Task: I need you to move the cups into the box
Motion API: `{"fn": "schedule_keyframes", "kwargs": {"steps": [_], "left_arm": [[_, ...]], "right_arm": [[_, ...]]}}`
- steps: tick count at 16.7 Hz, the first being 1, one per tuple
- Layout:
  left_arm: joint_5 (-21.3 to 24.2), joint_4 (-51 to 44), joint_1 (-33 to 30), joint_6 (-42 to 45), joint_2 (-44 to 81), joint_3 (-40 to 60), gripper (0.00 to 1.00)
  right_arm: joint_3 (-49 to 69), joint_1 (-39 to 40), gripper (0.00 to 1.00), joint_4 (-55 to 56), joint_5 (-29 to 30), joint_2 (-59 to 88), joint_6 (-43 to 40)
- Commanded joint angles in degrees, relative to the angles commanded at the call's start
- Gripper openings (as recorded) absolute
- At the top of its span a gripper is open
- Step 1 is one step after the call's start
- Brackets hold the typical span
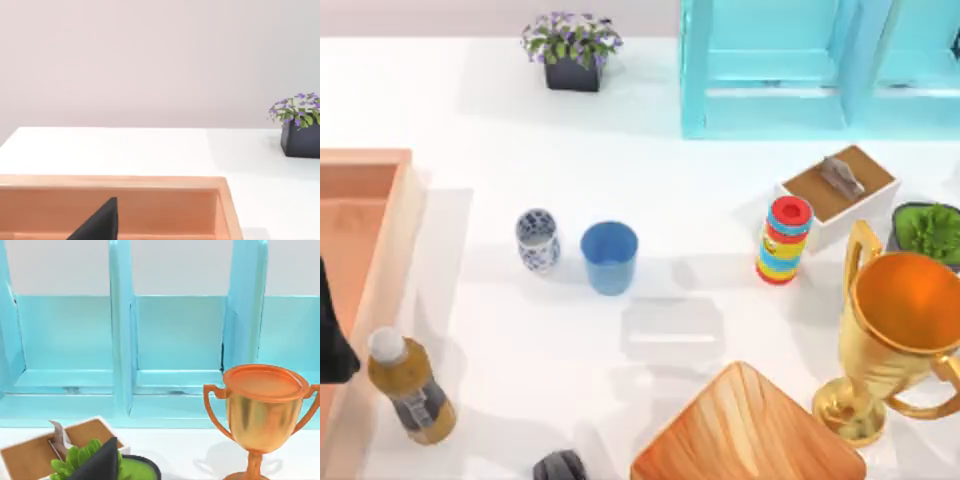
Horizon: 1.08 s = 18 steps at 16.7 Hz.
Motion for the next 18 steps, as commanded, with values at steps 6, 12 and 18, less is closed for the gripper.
{"fn": "schedule_keyframes", "kwargs": {"steps": [6,12,18], "left_arm": [[0.0,-4.8,-2.2,0.0,5.7,4.6,1.00],[0.2,-23.3,-9.7,-1.9,30.3,23.7,1.00],[1.1,-44.9,-17.8,-8.2,64.0,53.7,1.00]], "right_arm": [[0.0,0.0,1.00,0.0,0.0,0.0,0.0],[0.0,0.0,1.00,0.0,0.0,0.0,0.0],[0.0,0.0,1.00,0.0,0.0,0.0,0.0]]}}
